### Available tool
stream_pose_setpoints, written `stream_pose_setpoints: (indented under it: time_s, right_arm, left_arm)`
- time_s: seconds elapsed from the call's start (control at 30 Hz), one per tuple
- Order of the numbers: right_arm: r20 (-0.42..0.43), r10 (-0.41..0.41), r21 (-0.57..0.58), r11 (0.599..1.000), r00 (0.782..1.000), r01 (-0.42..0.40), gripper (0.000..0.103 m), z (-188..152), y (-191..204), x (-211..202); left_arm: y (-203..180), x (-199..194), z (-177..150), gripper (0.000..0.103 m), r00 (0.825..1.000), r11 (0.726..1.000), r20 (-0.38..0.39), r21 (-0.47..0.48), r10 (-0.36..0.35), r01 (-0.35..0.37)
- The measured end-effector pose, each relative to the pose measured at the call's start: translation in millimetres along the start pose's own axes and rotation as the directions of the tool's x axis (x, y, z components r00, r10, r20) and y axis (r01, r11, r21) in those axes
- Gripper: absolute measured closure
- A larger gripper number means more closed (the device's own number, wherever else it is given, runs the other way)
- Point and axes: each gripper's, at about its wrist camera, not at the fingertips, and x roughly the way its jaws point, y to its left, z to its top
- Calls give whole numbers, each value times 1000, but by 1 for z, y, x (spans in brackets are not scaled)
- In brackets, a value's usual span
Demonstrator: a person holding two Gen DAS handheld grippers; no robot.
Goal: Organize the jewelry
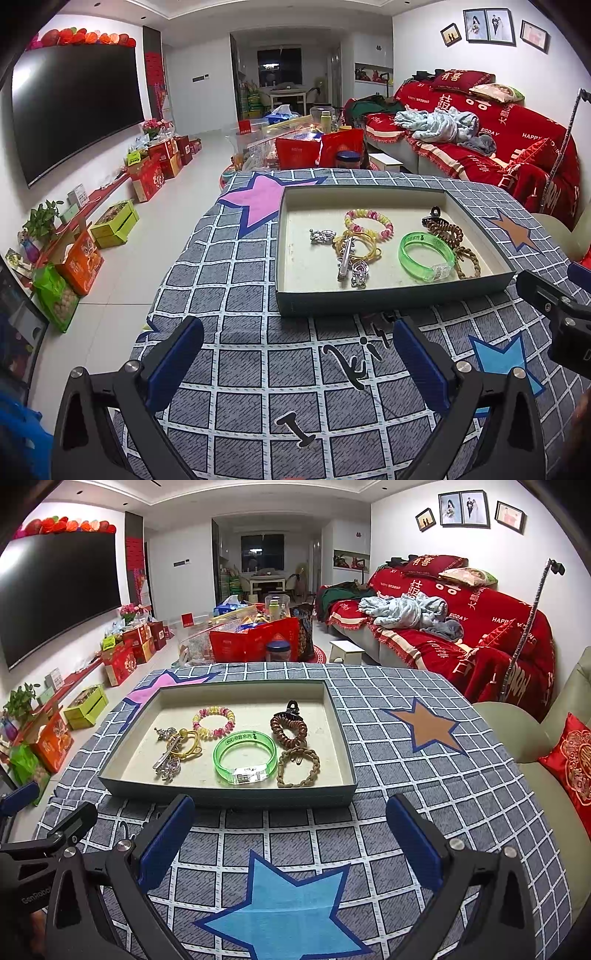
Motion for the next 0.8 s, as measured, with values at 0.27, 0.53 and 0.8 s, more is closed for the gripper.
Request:
stream_pose_setpoints:
  time_s: [0.27, 0.53, 0.8]
  right_arm:
    - [-2, -1, -1, 1000, 1000, 1, 0, 0, 0, 1]
    - [-1, -2, 1, 1000, 1000, 2, 0, 0, -1, 0]
    - [-3, -1, 2, 1000, 1000, 1, 0, 1, -1, -1]
  left_arm:
    - [0, 0, 0, 0, 1000, 1000, -1, 0, 0, 0]
    - [0, 1, -5, 0, 1000, 1000, -8, -2, -1, 1]
    - [0, 2, -5, 0, 1000, 1000, -9, -1, -3, 3]
